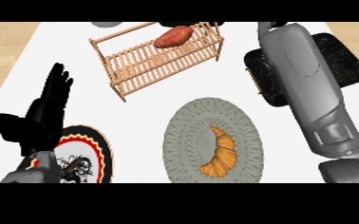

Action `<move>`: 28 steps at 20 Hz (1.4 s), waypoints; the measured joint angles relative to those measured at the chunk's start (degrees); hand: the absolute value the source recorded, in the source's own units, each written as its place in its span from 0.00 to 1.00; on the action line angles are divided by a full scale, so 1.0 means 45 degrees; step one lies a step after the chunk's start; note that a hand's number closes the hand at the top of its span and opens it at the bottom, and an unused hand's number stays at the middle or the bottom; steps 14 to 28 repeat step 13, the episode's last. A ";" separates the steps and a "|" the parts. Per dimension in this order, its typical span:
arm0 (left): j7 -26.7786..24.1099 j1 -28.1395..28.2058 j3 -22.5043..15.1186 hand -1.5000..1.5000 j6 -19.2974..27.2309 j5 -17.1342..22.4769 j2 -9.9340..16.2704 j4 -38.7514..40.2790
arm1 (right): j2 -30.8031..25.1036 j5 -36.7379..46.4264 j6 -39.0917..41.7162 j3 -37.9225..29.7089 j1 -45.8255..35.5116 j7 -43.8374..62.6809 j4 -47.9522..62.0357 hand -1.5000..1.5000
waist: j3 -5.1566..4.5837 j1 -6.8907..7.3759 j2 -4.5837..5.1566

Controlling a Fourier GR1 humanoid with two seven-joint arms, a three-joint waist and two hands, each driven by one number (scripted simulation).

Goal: Pick the sweet potato from the placemat and place it in the tiered shelf

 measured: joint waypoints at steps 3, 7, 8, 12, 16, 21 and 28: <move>-0.0066 -0.0045 0.0177 0.50 -0.0085 0.0121 0.0096 0.0080 | -0.0804 -0.0325 0.0789 -0.0137 0.1168 0.0581 -0.1610 0.00 | -0.0001 -0.0049 -0.0009; -0.0094 -0.0154 0.0161 0.50 -0.0102 0.0075 0.0082 0.0230 | -0.1928 -0.1069 0.2146 -0.0648 0.2651 0.0648 -0.3258 0.00 | 0.0003 -0.0019 0.0020; 0.0009 -0.0139 0.0175 0.50 -0.0135 0.0102 0.0122 0.0098 | -0.2217 -0.1306 0.2520 -0.0830 0.2989 0.0650 -0.3619 0.00 | 0.0000 0.0002 0.0025; 0.0050 -0.0046 0.0060 0.50 -0.0097 0.0014 0.0013 -0.0101 | -0.3011 -0.2138 0.3750 -0.1494 0.4282 0.0433 -0.4902 0.00 | 0.0002 0.0073 0.0046; -0.0006 0.0054 0.0053 0.50 -0.0136 0.0030 -0.0001 -0.0174 | -0.3189 -0.2286 0.4006 -0.1695 0.4416 0.0314 -0.4936 0.00 | 0.0002 0.0107 0.0055; -0.0006 0.0054 0.0053 0.50 -0.0136 0.0030 -0.0001 -0.0174 | -0.3189 -0.2286 0.4006 -0.1695 0.4416 0.0314 -0.4936 0.00 | 0.0002 0.0107 0.0055; -0.0006 0.0054 0.0053 0.50 -0.0136 0.0030 -0.0001 -0.0174 | -0.3189 -0.2286 0.4006 -0.1695 0.4416 0.0314 -0.4936 0.00 | 0.0002 0.0107 0.0055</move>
